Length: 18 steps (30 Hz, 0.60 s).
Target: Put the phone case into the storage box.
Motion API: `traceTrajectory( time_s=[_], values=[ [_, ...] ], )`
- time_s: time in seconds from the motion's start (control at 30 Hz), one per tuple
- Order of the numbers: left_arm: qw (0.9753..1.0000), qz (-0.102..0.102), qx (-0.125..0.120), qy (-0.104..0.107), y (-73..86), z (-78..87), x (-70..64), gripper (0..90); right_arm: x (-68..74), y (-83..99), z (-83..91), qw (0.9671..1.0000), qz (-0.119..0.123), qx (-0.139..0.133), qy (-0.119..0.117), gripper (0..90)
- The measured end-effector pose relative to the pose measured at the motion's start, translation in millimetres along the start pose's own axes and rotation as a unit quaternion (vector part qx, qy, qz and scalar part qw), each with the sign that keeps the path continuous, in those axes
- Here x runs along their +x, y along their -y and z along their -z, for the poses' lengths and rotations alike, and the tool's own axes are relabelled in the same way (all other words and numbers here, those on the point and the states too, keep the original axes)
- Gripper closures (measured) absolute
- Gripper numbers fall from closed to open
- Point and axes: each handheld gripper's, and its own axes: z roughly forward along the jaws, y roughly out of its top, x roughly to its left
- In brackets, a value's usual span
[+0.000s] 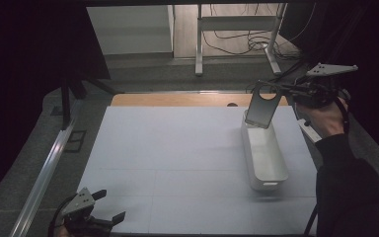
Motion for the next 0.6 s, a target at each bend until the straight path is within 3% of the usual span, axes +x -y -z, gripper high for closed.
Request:
traceTrajectory(
  time_s=[0.23, 0.6],
  values=[
    [1.0, -0.001, 0.003, 0.001, -0.4, -0.7, 0.1, 0.0, -11.7, 4.9, -10.4, 0.9999, 0.002, 0.011, 0.005, 79.9],
    [1.0, 0.0, 0.004, 0.002, -0.6, -1.1, 0.2, 0.0, -18.2, 12.4, -30.3, 0.9996, 0.009, 0.025, 0.003, 80.0]
  ],
)
